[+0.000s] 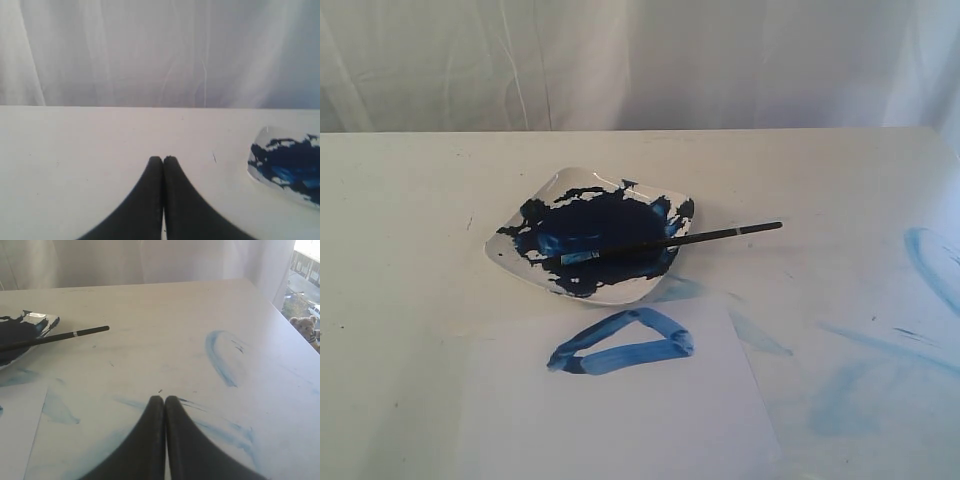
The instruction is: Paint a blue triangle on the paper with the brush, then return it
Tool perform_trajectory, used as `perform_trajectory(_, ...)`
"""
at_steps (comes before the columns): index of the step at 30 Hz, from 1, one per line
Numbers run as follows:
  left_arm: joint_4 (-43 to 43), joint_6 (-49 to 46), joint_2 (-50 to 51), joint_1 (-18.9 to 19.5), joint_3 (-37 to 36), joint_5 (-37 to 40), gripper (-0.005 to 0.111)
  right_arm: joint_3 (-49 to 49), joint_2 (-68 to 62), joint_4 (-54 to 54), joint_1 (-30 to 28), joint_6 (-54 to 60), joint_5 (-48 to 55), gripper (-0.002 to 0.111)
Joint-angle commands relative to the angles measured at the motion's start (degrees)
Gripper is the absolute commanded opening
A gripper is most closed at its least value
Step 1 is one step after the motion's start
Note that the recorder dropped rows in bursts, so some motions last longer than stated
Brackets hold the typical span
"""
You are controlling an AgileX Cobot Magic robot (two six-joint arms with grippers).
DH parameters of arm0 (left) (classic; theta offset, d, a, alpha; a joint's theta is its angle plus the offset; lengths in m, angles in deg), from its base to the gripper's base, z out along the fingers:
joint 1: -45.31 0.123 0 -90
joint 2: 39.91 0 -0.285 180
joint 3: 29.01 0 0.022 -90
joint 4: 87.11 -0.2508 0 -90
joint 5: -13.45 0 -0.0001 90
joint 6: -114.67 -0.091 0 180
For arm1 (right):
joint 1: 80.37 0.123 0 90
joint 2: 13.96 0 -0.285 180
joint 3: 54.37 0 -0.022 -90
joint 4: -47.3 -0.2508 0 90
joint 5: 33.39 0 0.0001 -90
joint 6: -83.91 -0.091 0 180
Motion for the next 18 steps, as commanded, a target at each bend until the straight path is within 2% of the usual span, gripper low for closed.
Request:
perform_trajectory(1, 14.5, -18.6, -0.5, 0.0, -0.1, 0.9, 0.0, 0.1, 0.3, 0.0, 0.0, 0.2, -0.6, 0.0)
perform_trajectory(14, 14.7, -19.0, -0.5, 0.0, -9.4, -1.9, 0.0, 0.1, 0.3, 0.0, 0.0, 0.2, -0.6, 0.0)
perform_trajectory(18, 15.9, -19.5, -0.5, 0.0, -9.4, 2.1, 0.0, 0.1, 0.3, 0.0, 0.0, 0.2, -0.6, 0.0)
